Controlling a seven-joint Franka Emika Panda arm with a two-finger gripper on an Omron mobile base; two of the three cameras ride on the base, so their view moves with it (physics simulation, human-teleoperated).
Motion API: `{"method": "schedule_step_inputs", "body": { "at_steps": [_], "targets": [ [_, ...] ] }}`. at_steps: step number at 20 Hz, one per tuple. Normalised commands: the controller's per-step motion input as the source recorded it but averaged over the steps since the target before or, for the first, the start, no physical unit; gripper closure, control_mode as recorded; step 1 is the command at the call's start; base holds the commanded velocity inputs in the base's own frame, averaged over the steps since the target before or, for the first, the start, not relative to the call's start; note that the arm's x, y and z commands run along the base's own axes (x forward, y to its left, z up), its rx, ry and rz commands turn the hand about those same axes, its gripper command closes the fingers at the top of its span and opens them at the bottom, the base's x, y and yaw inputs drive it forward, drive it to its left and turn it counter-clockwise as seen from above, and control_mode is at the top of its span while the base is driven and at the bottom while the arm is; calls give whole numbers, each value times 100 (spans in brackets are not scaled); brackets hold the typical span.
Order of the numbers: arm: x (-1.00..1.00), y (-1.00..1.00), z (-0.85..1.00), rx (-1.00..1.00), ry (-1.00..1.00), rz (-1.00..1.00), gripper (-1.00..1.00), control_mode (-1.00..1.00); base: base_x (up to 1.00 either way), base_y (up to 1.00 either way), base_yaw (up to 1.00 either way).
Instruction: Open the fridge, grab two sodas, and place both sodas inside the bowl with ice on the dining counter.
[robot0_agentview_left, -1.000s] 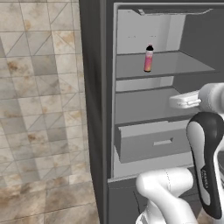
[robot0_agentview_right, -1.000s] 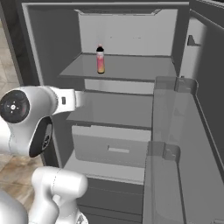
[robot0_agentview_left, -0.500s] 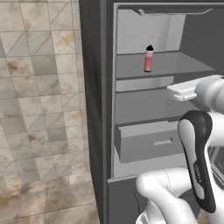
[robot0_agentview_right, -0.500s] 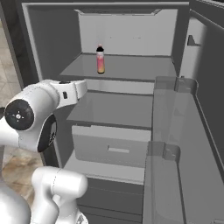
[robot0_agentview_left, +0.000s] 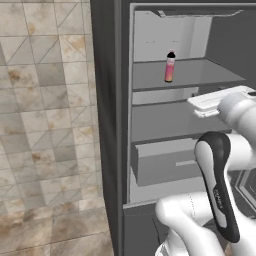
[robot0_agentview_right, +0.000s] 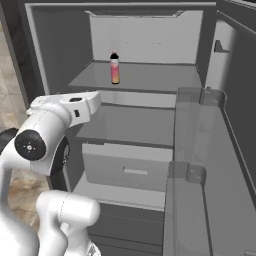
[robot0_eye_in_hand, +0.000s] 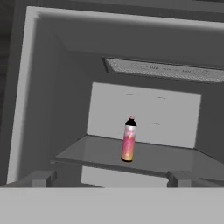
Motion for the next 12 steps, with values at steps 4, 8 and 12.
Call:
{"method": "schedule_step_inputs", "body": {
  "at_steps": [4,8,12],
  "targets": [
    [21,8,1,0,-2,0,-100,-100,0,0,0],
    [28,10,2,0,0,0,-100,-100,0,0,0],
    [33,3,4,0,0,0,-100,-100,0,0,0]
  ]
}}
